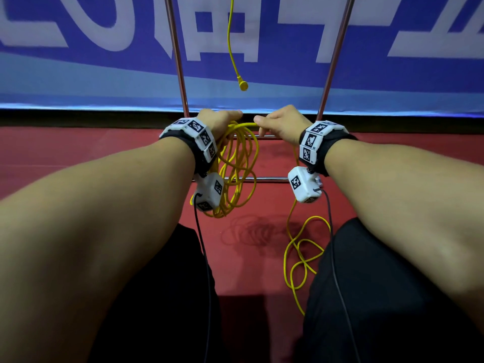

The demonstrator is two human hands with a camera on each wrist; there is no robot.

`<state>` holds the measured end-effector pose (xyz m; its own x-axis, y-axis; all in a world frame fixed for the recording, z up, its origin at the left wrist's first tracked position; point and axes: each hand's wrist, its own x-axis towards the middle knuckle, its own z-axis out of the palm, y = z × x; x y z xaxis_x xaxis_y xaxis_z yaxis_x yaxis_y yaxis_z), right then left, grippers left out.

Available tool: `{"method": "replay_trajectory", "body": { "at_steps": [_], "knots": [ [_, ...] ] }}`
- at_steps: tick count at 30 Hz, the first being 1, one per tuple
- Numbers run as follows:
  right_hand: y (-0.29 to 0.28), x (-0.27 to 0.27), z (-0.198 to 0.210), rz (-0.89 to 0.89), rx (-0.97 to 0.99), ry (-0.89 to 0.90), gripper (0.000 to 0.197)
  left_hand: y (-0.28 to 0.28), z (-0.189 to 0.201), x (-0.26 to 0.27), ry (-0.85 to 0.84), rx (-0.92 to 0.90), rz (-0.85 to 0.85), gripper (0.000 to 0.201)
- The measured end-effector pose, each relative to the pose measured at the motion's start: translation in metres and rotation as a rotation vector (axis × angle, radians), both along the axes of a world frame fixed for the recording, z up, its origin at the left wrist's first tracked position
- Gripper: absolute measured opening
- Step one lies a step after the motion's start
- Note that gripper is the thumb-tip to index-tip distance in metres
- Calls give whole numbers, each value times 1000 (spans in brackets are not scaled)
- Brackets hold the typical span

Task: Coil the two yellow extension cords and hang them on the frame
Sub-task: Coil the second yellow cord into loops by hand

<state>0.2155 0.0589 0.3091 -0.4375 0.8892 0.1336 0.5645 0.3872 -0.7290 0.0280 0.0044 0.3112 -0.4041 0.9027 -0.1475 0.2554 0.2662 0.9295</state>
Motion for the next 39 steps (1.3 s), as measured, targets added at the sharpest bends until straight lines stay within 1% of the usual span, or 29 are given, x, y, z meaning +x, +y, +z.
{"method": "replay_trajectory", "body": {
  "at_steps": [2,6,8,11,13,16,19,20,23,25,26,27,28,30,31,32,35,39],
  "knots": [
    [-2,-3,0,18,24,5,39,-1,0,3,-8,-11,-20,39],
    [-12,-19,1,68,94,-10,35,1,0,6,56,-17,-25,42],
    [-14,-24,0,71,104,1,36,1,1,7,61,-19,-15,47],
    [-12,-24,-2,65,89,56,37,1,3,9,113,-22,12,57],
    [-11,-22,-2,81,66,100,37,1,6,11,125,-2,21,60],
    [-11,-14,-3,128,1,141,38,3,7,9,120,22,50,70],
    [-7,-6,-9,164,-115,100,40,2,10,4,106,54,109,85],
    [-5,-4,-12,170,-142,78,40,1,11,3,99,65,125,86],
    [0,-2,-15,148,-217,18,46,2,13,1,83,108,164,82],
    [-1,-4,-11,83,-323,112,49,2,12,1,70,138,159,84],
    [-3,-7,-8,50,-333,180,48,2,12,1,61,150,156,85],
    [-2,-8,-5,22,-290,232,47,2,10,1,61,159,150,85],
    [0,-9,-3,-4,-201,249,48,1,10,2,56,157,139,83],
    [5,-8,2,-38,-20,246,48,1,9,4,49,153,107,67],
    [7,-8,4,-53,30,257,46,0,9,6,56,149,86,56],
    [8,-8,5,-52,57,273,42,-1,9,7,51,149,69,50],
    [3,-11,7,-20,127,250,36,-2,9,11,0,153,40,50],
    [-3,-20,9,-54,212,245,32,-5,14,20,2,142,13,45]
  ]
}}
